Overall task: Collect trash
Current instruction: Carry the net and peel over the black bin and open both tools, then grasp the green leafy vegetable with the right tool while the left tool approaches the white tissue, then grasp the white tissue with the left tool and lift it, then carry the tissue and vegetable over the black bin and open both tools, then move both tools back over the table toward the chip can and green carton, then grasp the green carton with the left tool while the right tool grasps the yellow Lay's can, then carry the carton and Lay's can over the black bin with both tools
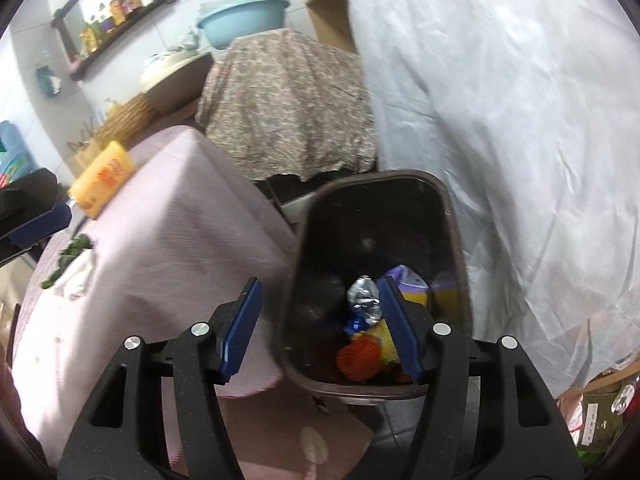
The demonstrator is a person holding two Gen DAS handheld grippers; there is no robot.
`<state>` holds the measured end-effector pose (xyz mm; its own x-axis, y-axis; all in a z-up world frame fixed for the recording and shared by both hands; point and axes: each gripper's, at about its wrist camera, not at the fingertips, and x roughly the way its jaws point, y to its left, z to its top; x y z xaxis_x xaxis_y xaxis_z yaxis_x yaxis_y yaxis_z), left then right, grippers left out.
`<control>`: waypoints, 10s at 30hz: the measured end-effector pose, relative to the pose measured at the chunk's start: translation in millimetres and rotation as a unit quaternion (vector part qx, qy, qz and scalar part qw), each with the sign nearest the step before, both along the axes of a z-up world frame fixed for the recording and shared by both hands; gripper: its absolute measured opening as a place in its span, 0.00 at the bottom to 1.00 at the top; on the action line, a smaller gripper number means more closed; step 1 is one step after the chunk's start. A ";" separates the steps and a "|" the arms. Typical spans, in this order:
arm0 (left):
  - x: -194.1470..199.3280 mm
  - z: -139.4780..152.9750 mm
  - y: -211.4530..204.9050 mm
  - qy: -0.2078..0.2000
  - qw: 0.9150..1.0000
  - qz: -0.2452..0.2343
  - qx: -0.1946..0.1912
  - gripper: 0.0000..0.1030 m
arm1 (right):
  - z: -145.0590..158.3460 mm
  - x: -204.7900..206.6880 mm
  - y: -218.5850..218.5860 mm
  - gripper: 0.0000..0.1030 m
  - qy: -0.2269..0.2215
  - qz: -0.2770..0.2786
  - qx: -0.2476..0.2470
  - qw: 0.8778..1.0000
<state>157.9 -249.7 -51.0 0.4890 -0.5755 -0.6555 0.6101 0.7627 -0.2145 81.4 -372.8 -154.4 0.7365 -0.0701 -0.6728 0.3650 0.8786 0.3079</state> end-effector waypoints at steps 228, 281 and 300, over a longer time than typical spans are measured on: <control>200.4 -25.7 204.2 -0.004 0.964 0.046 0.261 0.51 | 63.6 283.9 161.6 0.76 0.081 0.087 0.271 0.955; 62.0 13.4 172.9 -0.052 0.991 0.090 0.087 0.48 | 93.1 130.2 116.1 0.69 -0.037 0.205 0.177 0.962; 33.7 36.6 128.1 -0.074 0.995 0.055 0.050 0.48 | 89.8 64.1 50.2 0.69 -0.079 0.145 0.143 0.976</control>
